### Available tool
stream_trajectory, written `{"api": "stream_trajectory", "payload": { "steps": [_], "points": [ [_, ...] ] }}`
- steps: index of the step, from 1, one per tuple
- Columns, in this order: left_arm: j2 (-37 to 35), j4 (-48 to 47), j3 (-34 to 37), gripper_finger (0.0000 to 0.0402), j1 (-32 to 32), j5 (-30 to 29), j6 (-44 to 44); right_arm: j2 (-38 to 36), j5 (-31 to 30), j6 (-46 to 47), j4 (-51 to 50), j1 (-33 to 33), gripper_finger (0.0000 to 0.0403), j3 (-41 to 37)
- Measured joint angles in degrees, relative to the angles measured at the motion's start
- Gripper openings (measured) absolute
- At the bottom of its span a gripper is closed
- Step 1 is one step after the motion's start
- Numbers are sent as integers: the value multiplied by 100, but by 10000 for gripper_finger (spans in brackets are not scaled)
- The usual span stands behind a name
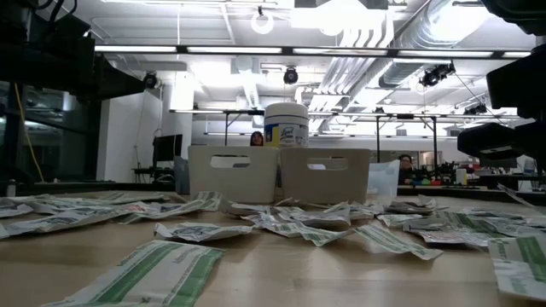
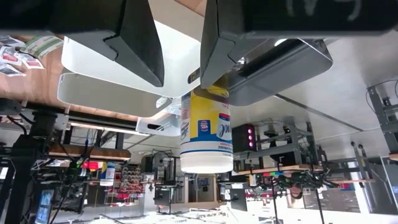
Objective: Pick & Place First Aid Supplies
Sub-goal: Put the band aid into the transparent bin
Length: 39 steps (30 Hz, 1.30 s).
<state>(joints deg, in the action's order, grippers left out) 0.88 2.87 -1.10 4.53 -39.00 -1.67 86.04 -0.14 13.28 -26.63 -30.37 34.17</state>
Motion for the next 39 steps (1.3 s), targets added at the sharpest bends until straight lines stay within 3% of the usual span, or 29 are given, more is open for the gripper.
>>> {"api": "stream_trajectory", "payload": {
  "steps": [39],
  "points": [
    [1, 2, 0, 101, 1, 1, 0, -23, 213, 476, 39, 15, 1, 5]
  ]
}}
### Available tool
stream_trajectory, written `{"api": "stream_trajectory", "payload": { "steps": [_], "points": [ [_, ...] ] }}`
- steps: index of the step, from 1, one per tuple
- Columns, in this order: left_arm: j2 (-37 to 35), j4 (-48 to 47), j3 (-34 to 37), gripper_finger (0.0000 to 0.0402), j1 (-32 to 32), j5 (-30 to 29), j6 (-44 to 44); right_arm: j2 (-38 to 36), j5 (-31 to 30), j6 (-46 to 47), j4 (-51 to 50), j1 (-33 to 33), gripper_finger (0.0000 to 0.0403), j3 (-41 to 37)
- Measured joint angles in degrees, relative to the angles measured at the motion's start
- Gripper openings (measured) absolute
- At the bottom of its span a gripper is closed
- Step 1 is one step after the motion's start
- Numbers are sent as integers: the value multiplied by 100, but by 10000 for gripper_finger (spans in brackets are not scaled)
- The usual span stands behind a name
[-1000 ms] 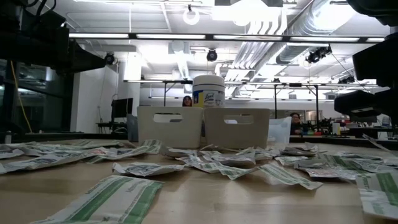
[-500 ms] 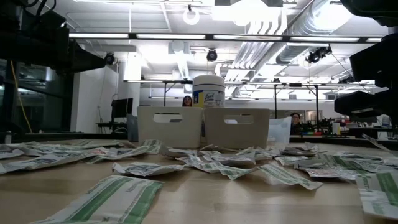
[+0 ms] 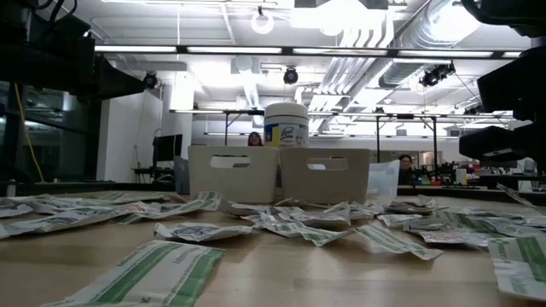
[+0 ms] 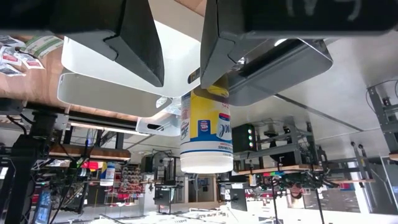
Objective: Pick & Place First Aid Supplies
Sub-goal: Put the band aid into the transparent bin
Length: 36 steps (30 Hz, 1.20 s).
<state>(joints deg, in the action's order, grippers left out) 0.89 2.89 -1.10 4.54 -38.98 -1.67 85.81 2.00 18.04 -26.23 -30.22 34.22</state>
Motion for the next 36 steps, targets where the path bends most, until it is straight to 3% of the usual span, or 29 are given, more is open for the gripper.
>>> {"api": "stream_trajectory", "payload": {
  "steps": [14, 24, 31, 36],
  "points": [
    [-1, -2, -1, 101, -1, -1, 0, -569, -268, 332, -1091, -21, 0, 252],
    [-1, 0, -2, 101, -2, -2, 0, -851, -82, 741, -1463, 52, 0, 600],
    [0, -2, -2, 101, -2, 0, 1, -1464, -76, 639, -2123, 816, 0, 942],
    [0, -1, -2, 101, 0, -2, 2, -1818, -358, 193, -2625, 1956, 0, 1382]
  ]
}}
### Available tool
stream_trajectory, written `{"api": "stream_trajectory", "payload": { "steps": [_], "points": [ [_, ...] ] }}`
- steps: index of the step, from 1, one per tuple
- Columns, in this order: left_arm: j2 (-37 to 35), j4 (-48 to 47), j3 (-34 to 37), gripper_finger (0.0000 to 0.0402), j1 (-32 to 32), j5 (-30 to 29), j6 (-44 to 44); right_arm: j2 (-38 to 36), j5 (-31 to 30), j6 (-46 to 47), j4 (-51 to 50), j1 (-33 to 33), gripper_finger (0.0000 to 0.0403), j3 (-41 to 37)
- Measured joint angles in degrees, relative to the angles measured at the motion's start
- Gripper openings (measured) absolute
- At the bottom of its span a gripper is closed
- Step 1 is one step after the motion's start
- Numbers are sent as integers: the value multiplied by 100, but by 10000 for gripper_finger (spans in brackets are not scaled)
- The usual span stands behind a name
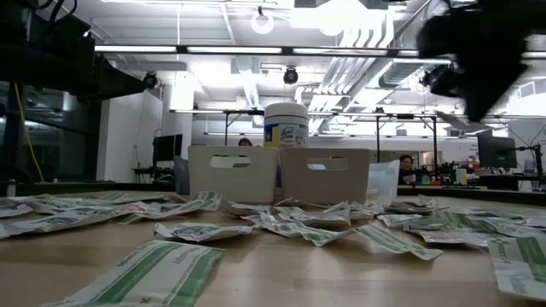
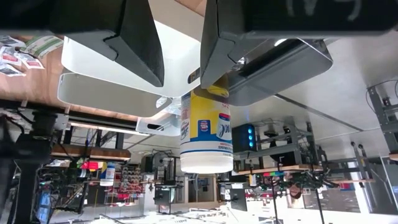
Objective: Pick & Place First Aid Supplies
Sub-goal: Put the band aid into the transparent bin
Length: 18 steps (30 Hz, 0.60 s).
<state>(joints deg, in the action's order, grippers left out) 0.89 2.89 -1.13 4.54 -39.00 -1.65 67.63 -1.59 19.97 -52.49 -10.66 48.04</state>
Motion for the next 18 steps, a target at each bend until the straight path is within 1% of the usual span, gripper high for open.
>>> {"api": "stream_trajectory", "payload": {
  "steps": [5, 10, 14, 18],
  "points": [
    [-1, -1, 2, 101, -1, 0, 0, -55, -215, -728, -187, 1346, 0, 630],
    [0, -1, 0, 101, 0, 2, 0, 38, -163, -1750, 112, 2477, 0, 967],
    [-1, -1, 1, 101, 0, 2, -1, 317, -2, -2546, 298, 3386, 0, 1096],
    [-1, -1, 1, 101, 0, 1, 0, 868, 225, -3177, 500, 4155, 0, 1194]
  ]
}}
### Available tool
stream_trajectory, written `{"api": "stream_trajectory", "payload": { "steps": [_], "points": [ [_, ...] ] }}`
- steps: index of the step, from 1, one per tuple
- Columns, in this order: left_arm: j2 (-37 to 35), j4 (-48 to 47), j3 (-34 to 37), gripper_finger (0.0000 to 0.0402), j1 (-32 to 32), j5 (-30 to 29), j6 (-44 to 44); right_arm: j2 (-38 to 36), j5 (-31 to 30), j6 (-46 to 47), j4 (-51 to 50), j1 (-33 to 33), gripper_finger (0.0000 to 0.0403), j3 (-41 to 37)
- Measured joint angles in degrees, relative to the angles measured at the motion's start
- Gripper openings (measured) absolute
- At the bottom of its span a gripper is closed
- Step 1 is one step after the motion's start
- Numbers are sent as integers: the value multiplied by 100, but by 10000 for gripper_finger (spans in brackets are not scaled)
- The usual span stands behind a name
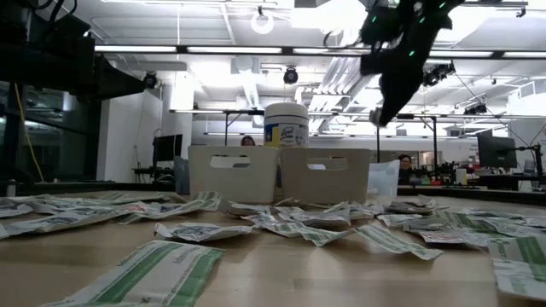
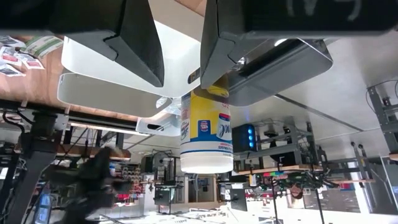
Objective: Pick & Place First Aid Supplies
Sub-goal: Put the band aid into the transparent bin
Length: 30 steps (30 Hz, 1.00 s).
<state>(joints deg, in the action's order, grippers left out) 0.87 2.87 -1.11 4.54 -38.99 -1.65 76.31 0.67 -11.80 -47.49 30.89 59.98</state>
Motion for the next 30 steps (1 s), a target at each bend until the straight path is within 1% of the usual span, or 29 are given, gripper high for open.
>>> {"api": "stream_trajectory", "payload": {
  "steps": [3, 8, 11, 18, 22, 27, 30],
  "points": [
    [1, 0, -1, 101, 0, 1, 0, 534, 182, -322, 50, 466, 0, 274],
    [-1, 0, 1, 101, 0, -1, 0, 1507, 258, -668, -12, 1088, 0, 989],
    [0, 0, -1, 101, -1, 0, -1, 2083, 444, -868, -216, 1337, 0, 1427],
    [1, 0, -1, 101, -2, 0, 0, 3150, 568, -1364, -884, 1751, 0, 2255],
    [-1, 0, -1, 101, 0, 1, -1, 3453, 577, -1442, -1044, 1863, 0, 2469],
    [1, 1, 0, 101, 0, 1, 0, 3480, 572, -1561, -1011, 1865, 3, 2462],
    [1, 0, -1, 101, -2, 1, 0, 3480, 572, -1542, -1029, 1865, 16, 2459]
  ]
}}
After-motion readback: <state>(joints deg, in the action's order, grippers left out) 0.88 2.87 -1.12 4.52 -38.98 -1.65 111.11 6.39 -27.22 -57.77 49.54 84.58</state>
